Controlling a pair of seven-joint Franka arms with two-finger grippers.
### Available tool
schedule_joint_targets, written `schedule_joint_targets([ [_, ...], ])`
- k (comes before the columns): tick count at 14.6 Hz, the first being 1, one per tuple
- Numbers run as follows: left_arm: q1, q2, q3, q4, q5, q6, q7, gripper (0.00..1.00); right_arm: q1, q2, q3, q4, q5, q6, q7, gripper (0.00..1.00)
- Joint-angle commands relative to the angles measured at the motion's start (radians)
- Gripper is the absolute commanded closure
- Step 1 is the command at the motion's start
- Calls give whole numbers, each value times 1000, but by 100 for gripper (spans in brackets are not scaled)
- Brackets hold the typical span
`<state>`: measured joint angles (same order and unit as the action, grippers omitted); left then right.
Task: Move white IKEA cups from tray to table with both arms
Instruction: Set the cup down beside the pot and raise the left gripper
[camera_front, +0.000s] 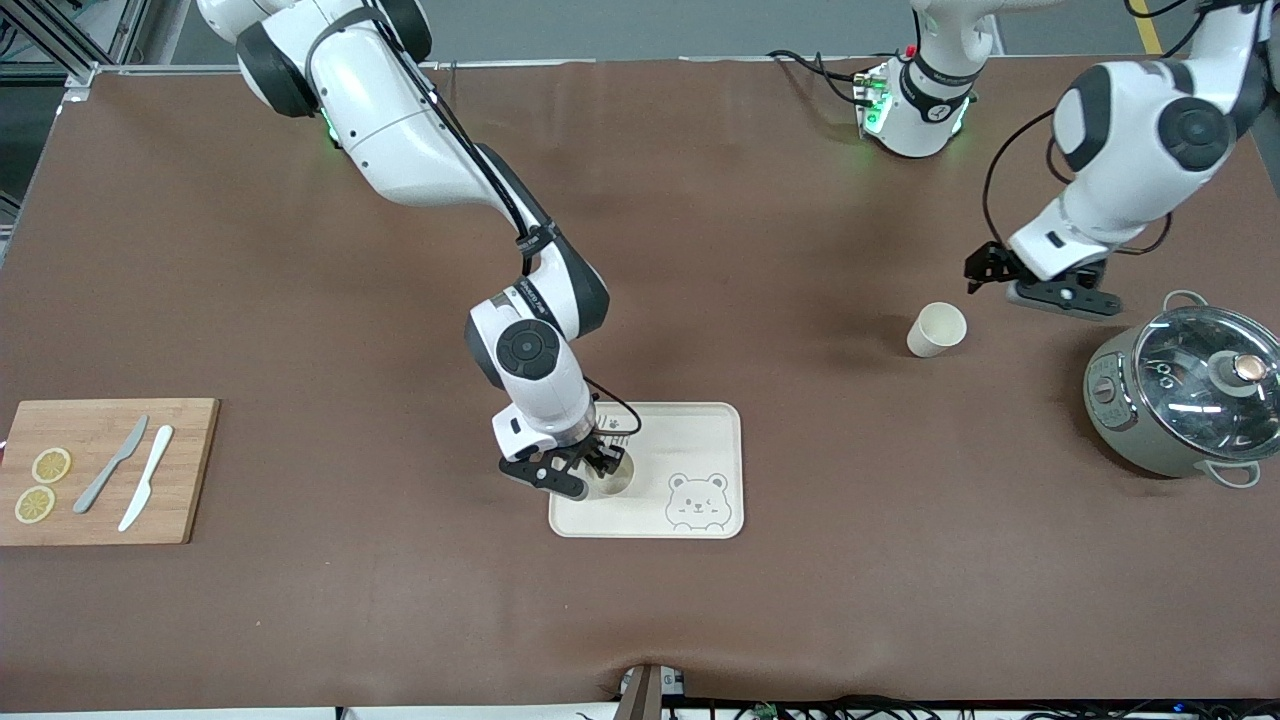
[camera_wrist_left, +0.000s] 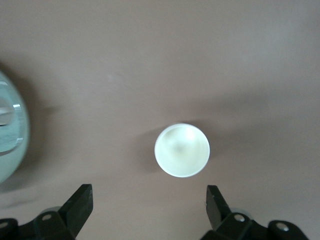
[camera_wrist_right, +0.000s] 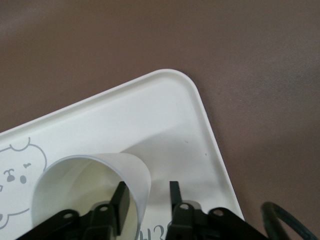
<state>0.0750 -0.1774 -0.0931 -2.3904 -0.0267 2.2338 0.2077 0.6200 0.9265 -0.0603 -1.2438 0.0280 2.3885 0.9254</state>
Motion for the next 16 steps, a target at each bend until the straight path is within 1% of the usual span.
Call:
schedule_joint_targets([
  [1,26,82,-2,196,-35,-110,-46,0,9,17,-7,24,-23,18,24,86],
  [2,22,108,-2,267,-41,-150,-78,0,9,17,-7,24,-23,18,24,96],
  [3,10,130,0,333,-41,-193,-111,0,9,17,-7,24,-23,20,23,100],
  [4,-15,150,9,396,-41,-236,-143,0,9,17,-7,26,-23,18,23,100],
  [6,-111,173,93,491,-41,-308,-192,0,7,15,-7,27,-23,18,21,100],
  [7,-144,174,127,523,-39,-333,-203,0,6,15,-7,26,-22,17,21,100],
  [10,-161,177,136,605,-42,-362,-206,0,-8,-3,-7,27,-20,3,13,100],
  [13,-184,217,138,745,-39,-472,-209,0,-29,-32,-6,23,-10,-2,-8,100],
  [14,-193,236,138,799,-39,-518,-212,0,-40,-46,-4,15,-5,-27,-26,100],
  [16,-214,260,151,888,-39,-600,-212,0,-68,-96,-3,0,-3,-141,-52,100],
])
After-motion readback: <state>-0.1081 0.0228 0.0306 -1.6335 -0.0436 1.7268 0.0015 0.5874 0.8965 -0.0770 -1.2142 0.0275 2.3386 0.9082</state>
